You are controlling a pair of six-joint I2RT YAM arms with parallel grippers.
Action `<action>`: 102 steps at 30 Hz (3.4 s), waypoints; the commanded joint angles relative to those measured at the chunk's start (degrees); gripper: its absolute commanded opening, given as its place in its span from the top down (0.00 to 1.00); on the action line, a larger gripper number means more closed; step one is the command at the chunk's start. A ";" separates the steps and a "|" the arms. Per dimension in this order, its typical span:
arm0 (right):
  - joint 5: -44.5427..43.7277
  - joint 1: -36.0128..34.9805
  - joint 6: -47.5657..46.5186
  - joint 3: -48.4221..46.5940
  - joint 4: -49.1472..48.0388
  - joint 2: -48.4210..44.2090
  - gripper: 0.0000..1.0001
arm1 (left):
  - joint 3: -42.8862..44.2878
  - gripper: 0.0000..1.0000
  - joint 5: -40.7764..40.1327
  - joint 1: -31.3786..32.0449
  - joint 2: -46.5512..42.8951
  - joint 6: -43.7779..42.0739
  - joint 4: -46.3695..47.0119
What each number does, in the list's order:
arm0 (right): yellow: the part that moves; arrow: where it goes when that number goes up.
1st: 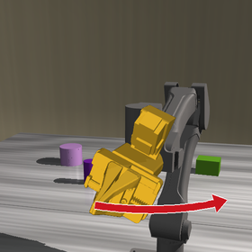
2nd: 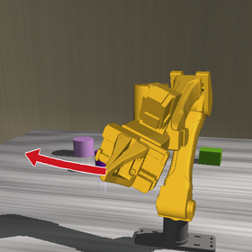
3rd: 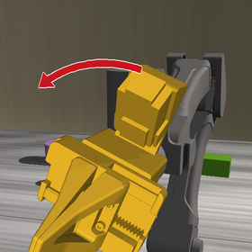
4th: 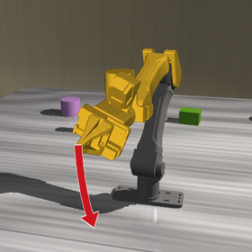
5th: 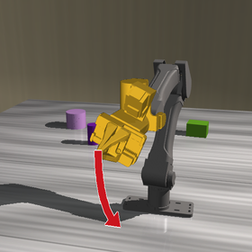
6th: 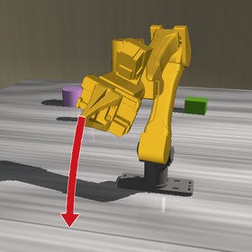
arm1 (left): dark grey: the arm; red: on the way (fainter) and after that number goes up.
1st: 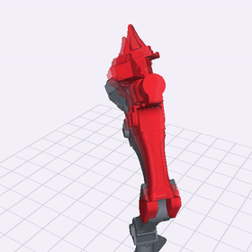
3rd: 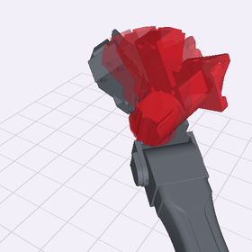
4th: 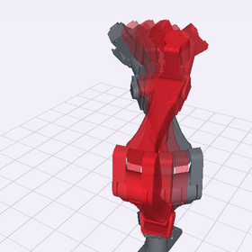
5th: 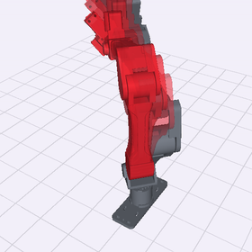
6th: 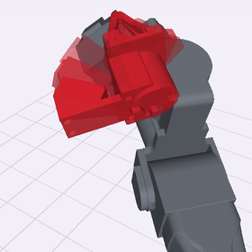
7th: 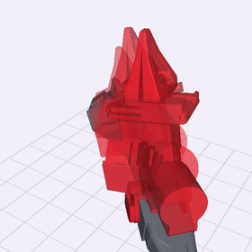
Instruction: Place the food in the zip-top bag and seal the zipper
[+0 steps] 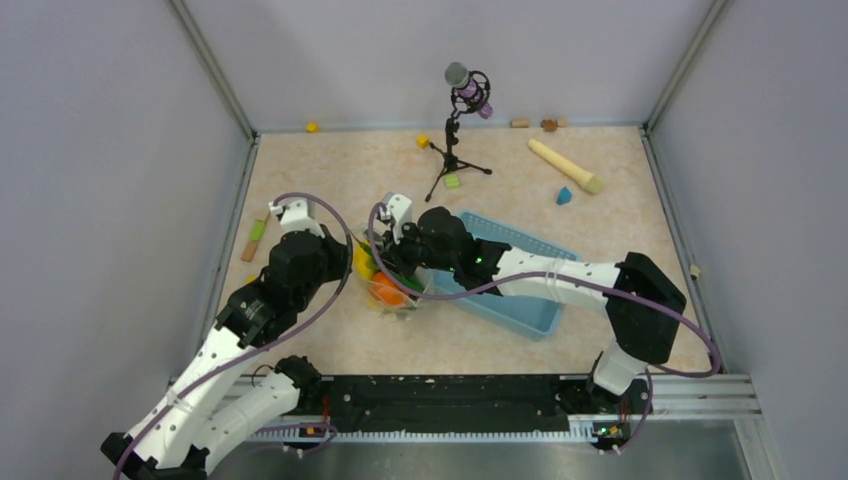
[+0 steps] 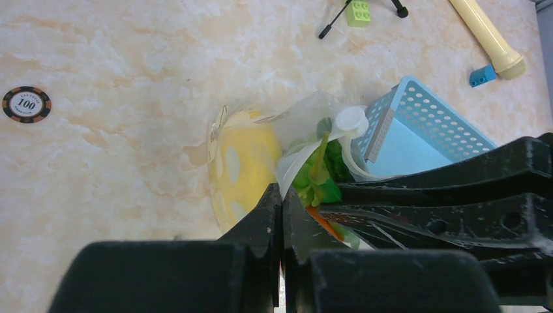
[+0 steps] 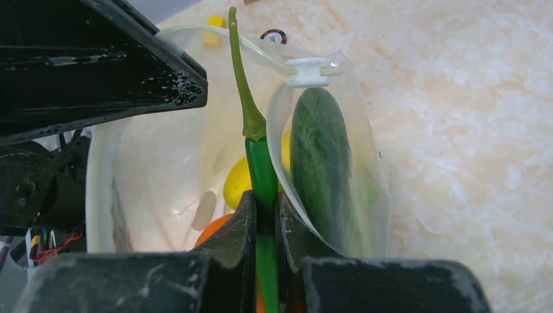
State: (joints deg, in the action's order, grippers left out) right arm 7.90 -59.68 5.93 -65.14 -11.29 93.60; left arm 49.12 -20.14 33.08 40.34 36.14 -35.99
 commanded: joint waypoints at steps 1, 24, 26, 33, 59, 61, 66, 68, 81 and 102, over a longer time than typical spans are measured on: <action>-2.68 -1.16 -1.69 -5.15 10.92 2.94 1.00 | 0.19 1.00 -0.63 -0.29 -1.12 0.31 3.66; -9.17 -2.17 -4.15 -12.83 29.46 8.86 1.00 | 4.09 1.00 2.14 -0.28 -0.83 -0.42 5.08; -11.55 -2.19 -3.11 -12.97 29.90 9.08 1.00 | 4.68 1.00 2.41 -0.23 -0.92 -0.26 4.92; -20.83 -2.17 5.32 -14.21 26.62 8.13 0.99 | 3.39 1.00 6.38 -0.25 -2.03 -0.30 5.56; -14.91 -2.19 6.91 7.62 5.93 -20.09 0.24 | -7.80 1.00 3.95 -0.25 -9.42 5.90 8.63; -18.58 -2.15 7.44 9.83 5.93 -21.41 0.25 | -7.81 1.00 4.52 -0.25 -9.20 5.97 8.84; -21.04 -2.19 9.12 11.48 6.46 -19.14 0.29 | -8.11 1.00 5.09 -0.22 -9.18 6.22 9.18; -21.67 -2.10 9.36 10.87 6.83 -17.27 0.32 | -8.37 1.00 5.30 -0.24 -9.18 6.30 9.18; -19.50 -0.86 1.11 3.94 2.16 -10.63 1.00 | -8.02 1.00 7.77 -0.25 -7.09 7.31 10.20; 6.33 6.63 -8.76 -4.71 3.23 -6.93 1.00 | -14.84 0.98 9.95 4.09 6.26 19.41 41.31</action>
State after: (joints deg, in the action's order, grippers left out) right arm 8.03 -53.49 0.38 -64.31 -4.25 87.20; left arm 35.97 -4.73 33.85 46.83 50.85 -6.57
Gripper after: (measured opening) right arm 0.005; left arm 0.036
